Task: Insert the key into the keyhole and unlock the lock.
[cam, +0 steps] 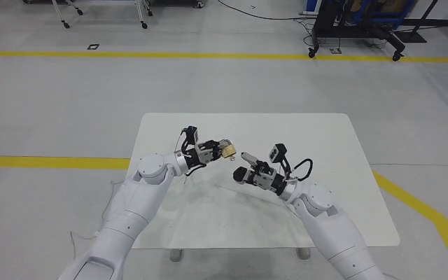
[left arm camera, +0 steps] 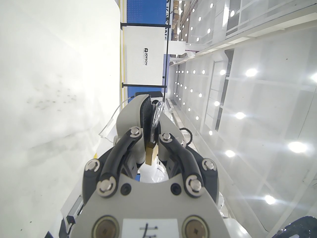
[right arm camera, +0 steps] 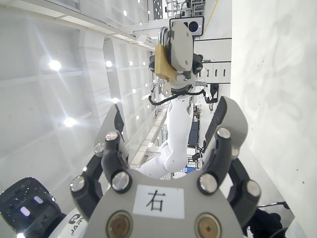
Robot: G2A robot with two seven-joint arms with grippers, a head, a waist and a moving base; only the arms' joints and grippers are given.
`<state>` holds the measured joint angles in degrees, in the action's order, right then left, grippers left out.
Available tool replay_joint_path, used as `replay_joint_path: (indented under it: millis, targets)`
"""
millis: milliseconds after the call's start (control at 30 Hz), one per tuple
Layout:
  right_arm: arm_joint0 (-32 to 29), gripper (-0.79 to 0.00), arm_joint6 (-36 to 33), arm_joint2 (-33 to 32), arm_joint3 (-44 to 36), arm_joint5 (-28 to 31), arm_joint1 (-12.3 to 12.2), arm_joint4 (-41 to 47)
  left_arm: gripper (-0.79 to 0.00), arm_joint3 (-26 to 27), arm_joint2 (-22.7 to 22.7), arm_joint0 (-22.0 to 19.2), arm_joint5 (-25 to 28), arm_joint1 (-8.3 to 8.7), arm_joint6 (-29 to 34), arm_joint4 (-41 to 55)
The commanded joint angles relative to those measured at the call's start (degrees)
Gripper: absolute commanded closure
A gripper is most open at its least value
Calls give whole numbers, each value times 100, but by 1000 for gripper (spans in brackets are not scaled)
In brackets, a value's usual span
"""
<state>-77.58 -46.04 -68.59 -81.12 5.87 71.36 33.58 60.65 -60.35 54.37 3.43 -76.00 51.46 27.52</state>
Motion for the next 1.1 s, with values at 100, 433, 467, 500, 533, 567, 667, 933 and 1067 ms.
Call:
replay_joint_path:
  millis: [100, 433, 467, 500, 533, 567, 667, 933, 1067]
  targets:
    - [148, -305, -132, 114, 82, -171, 17, 67, 0, 50, -8, 4, 51, 16, 194, -24]
    - [361, -259, -532, 191, 400, -321, 49, 566, 0, 87, -44, 11, 77, 35, 271, -34]
    - [379, -262, -609, 196, 428, -347, 52, 655, 0, 87, -35, 7, 65, 36, 288, -44]
    - [403, -262, -690, 197, 468, -367, 53, 701, 0, 86, -30, 0, 50, 36, 308, -43]
    - [425, -249, -739, 193, 511, -378, 53, 742, 0, 81, -30, -5, 46, 36, 316, -41]
    - [446, -219, -796, 199, 546, -403, 55, 787, 0, 78, -27, -9, 45, 36, 328, -37]
    - [503, -145, -870, 216, 642, -431, 60, 854, 0, 72, -25, -18, 72, 36, 373, -20]
    - [588, 0, -969, 292, 793, -655, 90, 1166, 0, 65, -18, -22, 147, 41, 452, -18]
    - [636, 0, -1158, 269, 930, -886, 108, 1594, 0, 122, 4, -9, 295, 53, 529, -139]
